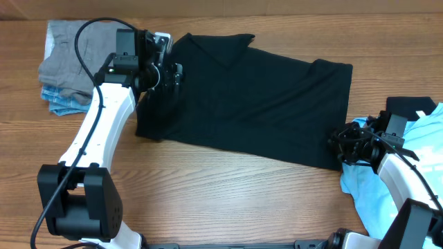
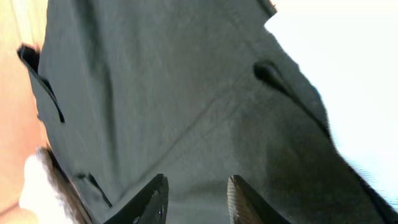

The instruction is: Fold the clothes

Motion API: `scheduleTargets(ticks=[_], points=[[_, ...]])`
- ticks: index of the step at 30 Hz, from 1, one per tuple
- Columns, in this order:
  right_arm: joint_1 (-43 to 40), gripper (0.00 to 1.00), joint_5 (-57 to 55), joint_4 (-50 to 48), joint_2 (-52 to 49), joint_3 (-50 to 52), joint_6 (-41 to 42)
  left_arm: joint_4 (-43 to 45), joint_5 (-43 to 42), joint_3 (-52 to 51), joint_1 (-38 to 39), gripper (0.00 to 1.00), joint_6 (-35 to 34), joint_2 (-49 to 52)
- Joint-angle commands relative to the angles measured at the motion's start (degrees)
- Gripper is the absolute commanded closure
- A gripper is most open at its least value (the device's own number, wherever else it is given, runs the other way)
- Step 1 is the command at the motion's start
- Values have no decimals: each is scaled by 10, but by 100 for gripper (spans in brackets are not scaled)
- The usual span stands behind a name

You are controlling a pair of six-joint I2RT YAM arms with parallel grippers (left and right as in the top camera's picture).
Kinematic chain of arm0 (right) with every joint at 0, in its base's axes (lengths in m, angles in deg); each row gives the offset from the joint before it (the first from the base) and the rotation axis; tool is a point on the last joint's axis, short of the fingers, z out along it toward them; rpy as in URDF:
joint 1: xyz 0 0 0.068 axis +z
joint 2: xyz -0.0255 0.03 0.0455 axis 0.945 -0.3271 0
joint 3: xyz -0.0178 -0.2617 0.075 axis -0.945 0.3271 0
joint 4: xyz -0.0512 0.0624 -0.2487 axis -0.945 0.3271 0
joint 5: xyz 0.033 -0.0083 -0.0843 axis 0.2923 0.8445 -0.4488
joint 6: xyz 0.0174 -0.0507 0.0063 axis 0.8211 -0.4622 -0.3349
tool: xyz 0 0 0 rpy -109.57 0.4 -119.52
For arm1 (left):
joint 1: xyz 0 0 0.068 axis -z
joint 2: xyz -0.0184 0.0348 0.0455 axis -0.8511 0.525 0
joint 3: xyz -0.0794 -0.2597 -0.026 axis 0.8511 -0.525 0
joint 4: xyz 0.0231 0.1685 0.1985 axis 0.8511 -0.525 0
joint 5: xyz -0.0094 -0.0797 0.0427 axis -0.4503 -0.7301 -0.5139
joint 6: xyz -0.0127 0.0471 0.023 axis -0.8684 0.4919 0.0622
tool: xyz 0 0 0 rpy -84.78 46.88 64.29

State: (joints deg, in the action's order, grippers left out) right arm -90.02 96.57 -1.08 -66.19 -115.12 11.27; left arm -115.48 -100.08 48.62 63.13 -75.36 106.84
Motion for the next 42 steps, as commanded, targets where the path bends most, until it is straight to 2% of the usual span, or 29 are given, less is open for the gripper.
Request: scheduleTargets(ticks=[1,4,7,11,16,21,24,26,28,31,35,38,42], points=[[-3,60,43,2,1,-12,-60,-22,50,17,-16,6,0,-1],[-3,56,73,14,19,-13,-62,-88,92,37,-41,5,-1,-7],[-2,53,86,33,48,-15,-90,-162,98,49,-66,4,-1,-7],[-2,50,79,117,84,-37,-136,-252,92,33,-101,8,-19,0],[7,49,52,195,81,-40,-137,-226,67,-29,-113,9,0,4],[15,49,-11,255,79,-40,-151,-165,56,-91,-110,25,7,13],[15,49,-36,274,79,-39,-151,-134,30,-111,-110,38,17,26],[15,49,-37,275,79,-37,-151,-121,29,-118,-110,52,17,40],[15,50,-37,275,78,-37,-151,-114,28,-118,-110,61,17,54],[15,53,-37,275,73,-36,-151,-94,28,-118,-110,68,19,72],[15,54,-40,275,54,-35,-151,-84,37,-118,-111,96,21,88],[15,55,-59,271,47,-28,-151,-91,70,-116,-116,96,20,87],[15,55,-118,275,31,-16,-138,-112,73,-106,-129,96,16,87]])
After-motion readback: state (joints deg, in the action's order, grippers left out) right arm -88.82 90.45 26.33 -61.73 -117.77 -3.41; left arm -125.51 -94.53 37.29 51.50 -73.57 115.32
